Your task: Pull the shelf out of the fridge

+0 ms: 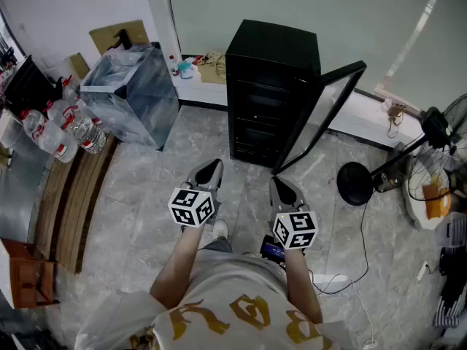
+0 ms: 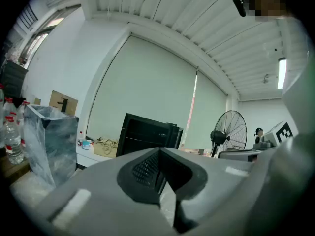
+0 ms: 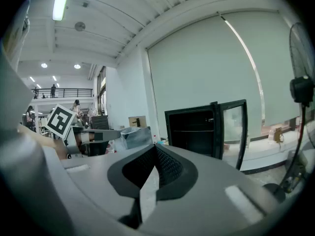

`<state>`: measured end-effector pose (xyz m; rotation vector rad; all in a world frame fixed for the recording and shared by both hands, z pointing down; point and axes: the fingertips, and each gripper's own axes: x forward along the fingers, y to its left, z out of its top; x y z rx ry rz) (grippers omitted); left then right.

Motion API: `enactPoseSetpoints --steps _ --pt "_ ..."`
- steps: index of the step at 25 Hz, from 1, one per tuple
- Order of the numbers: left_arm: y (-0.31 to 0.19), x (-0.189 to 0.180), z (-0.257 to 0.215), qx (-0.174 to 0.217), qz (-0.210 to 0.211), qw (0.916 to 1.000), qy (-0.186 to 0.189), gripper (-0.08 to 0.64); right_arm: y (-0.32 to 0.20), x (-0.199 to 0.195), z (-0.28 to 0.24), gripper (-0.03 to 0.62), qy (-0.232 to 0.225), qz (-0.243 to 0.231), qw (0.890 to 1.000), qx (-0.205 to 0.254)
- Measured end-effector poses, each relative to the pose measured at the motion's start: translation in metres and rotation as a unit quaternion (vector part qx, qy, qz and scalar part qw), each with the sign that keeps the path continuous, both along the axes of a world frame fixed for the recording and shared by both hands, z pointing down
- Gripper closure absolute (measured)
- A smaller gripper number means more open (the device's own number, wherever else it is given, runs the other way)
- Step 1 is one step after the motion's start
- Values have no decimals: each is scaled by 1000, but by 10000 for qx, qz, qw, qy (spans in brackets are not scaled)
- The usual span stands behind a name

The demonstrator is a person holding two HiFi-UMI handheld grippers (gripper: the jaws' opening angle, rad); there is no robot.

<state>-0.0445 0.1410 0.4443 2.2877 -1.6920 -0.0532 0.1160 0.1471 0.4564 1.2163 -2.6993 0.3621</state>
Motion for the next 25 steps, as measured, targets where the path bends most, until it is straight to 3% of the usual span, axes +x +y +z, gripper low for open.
enactPoseSetpoints --steps 3,11,13,17,25 --pt "5 5 3 -55 -16 9998 -195 560 3 6 1 571 9 84 10000 -20" --pt "13 7 1 -23 -250 9997 -24 560 12 19 8 569 -228 8 9996 -144" --pt "15 10 -2 74 -250 9994 221 555 13 23 8 569 -269 46 9996 -110" --pt "8 10 -3 79 -267 9940 1061 451 6 31 6 522 -218 109 9997 -60" --pt "-49 5 18 -126 -262 9877 1536 417 -38 28 25 503 -146 107 9996 -198"
